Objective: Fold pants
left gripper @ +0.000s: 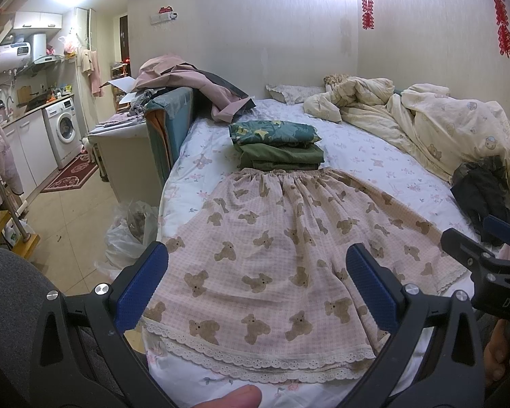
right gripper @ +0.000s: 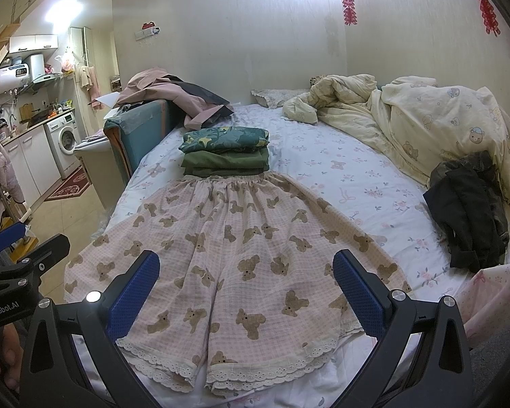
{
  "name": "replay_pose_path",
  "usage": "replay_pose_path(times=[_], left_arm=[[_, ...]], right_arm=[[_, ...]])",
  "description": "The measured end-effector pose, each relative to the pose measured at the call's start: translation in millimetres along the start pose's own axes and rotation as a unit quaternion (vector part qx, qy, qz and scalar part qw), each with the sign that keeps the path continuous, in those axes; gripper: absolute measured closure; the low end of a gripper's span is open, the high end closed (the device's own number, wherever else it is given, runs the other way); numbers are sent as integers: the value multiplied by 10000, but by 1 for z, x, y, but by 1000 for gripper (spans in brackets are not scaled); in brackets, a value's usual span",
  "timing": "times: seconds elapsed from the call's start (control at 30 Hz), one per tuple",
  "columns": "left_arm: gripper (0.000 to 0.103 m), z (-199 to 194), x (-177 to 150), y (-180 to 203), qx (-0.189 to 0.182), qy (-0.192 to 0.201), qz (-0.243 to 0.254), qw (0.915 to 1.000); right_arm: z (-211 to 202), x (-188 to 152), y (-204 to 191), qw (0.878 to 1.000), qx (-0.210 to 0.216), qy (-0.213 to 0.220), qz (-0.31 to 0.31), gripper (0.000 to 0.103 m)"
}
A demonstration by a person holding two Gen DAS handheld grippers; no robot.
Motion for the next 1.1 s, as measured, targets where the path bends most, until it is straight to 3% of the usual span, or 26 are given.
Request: replay_pose_path(times=[0.77,0.9,0.97,1.0,1.1], left_arm=[[0,-1,2,-1,5,1,-14,10000],[0,-2,5,-6,10,-73,-57,10000],[0,-4,11,-3,22,-164,-117,9998],[0,-2,12,-4,17,-234,-156,9996],[0,5,12,-2,6,-422,-238,9988]], right_arm=[[-1,-3,-3,10000,11,-2,10,0],[1,0,3,9990,280,-269,225,0],[15,-13,12,9897,825,-870,786,0],[24,-24,18,9790,1105,-1269,1154,0],[49,-66,35,9271,1750,-2317,2369,0]])
Point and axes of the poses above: each gripper's, at about its wrist camera, not at the fingertips, and z roughly the way its jaws point, y to its right, x to its top, the point moved 9 cm from there along z, roughly the way its jaws point, and after that the axes turned 1 degree about x, right-handed, at the moved point
